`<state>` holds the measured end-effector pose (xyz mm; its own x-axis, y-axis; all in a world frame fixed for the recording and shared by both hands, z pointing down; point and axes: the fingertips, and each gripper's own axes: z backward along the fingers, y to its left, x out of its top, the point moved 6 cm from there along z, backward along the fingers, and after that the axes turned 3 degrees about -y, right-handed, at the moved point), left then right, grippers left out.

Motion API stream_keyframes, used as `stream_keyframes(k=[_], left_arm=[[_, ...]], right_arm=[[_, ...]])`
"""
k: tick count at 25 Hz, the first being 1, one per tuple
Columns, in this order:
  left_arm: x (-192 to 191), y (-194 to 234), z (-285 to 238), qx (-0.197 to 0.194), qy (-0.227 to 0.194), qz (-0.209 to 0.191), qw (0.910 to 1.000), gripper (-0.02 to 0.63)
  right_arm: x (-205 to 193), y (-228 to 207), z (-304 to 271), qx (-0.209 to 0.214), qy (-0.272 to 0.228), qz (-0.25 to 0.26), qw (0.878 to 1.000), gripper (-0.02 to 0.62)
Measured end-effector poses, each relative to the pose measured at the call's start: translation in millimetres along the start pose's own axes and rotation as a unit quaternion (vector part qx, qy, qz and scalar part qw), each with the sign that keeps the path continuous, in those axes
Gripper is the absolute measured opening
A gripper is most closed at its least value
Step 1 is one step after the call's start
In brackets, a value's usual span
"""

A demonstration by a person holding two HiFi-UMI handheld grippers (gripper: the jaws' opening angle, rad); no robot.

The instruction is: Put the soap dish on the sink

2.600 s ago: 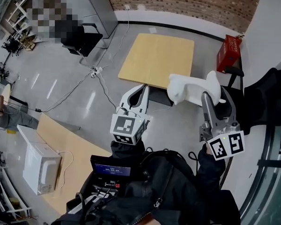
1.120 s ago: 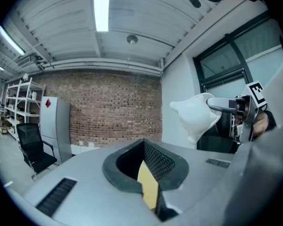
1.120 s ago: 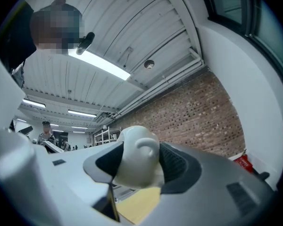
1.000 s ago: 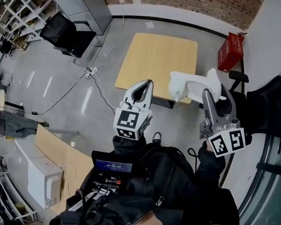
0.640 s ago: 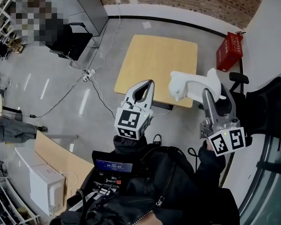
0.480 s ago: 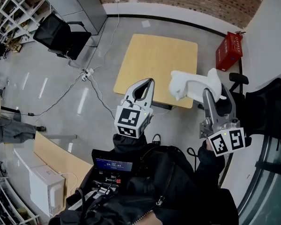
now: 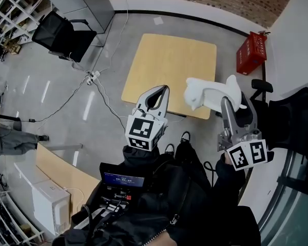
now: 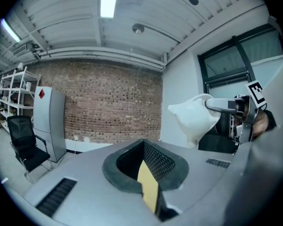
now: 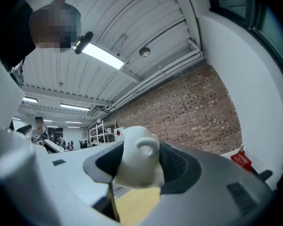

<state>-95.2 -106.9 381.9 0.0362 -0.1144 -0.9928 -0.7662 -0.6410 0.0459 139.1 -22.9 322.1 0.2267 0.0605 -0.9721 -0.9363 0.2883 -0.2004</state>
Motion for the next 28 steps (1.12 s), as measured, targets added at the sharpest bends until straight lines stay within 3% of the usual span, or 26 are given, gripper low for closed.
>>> stream_keyframes(k=[13, 20, 28], left_arm=[[25, 8, -64, 0.038, -0.003, -0.032, 0.9987, 0.003], [15, 5, -97, 0.055, 0.020, -0.028, 0.9979, 0.003], [-11, 26, -97, 0.089, 0.052, -0.011, 0.9946, 0.003]], right_arm=[[1, -63, -61, 0.043, -0.015, -0.025, 0.999, 0.244], [-12, -102, -82, 0.049, 0.005, -0.046, 0.998, 0.244], [-47, -109, -110, 0.062, 0.044, -0.068, 0.995, 0.244]])
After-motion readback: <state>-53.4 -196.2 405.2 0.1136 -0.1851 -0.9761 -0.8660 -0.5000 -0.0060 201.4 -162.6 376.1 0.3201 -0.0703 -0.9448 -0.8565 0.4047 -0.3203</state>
